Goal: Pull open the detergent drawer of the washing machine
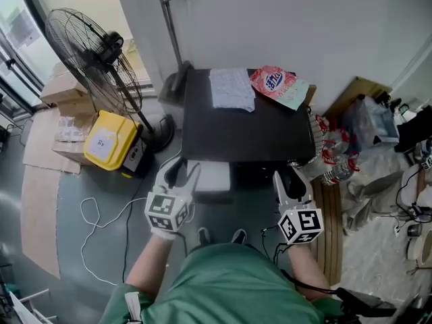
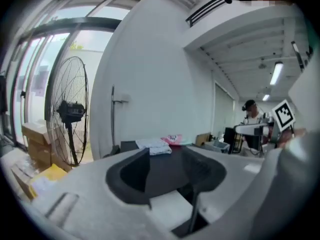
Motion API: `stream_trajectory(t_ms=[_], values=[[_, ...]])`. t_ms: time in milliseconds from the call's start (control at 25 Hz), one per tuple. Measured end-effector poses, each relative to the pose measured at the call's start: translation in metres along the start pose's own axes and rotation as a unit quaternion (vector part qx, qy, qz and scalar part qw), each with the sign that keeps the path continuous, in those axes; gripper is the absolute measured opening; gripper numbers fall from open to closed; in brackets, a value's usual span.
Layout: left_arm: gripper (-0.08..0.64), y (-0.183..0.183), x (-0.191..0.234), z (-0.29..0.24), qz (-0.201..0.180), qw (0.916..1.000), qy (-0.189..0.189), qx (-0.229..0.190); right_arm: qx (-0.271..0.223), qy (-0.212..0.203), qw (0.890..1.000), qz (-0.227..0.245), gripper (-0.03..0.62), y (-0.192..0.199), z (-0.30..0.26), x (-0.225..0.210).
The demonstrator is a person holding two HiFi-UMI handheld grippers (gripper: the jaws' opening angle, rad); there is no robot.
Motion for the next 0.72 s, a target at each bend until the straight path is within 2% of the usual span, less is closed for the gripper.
stream_trajectory(t_ms=[200, 480, 600, 720], values=[[0.201, -0.031, -0.006, 0.005, -0.035, 0.9983, -0.022, -0.041, -0.02, 0.014, 1.0, 0.008, 0.155, -0.014, -0.001, -0.011], [0.198, -0.068, -0.027, 0.007, -0.115, 0.9897, -0.031, -0.079, -0.067, 0.026, 0.995, 0.068, 0.155, -0.044, -0.002, -0.012], [0.192, -0.074, -0.033, 0.011, -0.141, 0.9845, -0.041, -0.096, -0.074, 0.027, 0.994, 0.077, 0.155, -0.047, -0.001, -0.012], [0.19, -0.074, -0.032, 0.015, -0.147, 0.9824, -0.055, -0.102, -0.077, 0.021, 0.994, 0.074, 0.155, -0.046, -0.002, -0.012]])
Point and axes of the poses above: the fingertips, and each gripper's own axes: z backward along the fingers, x to its left, y out of its underside, the point moved 4 cm from there along z, backward along the fingers, and after that the axes turned 14 degrees about z, right-handed, at the moved point
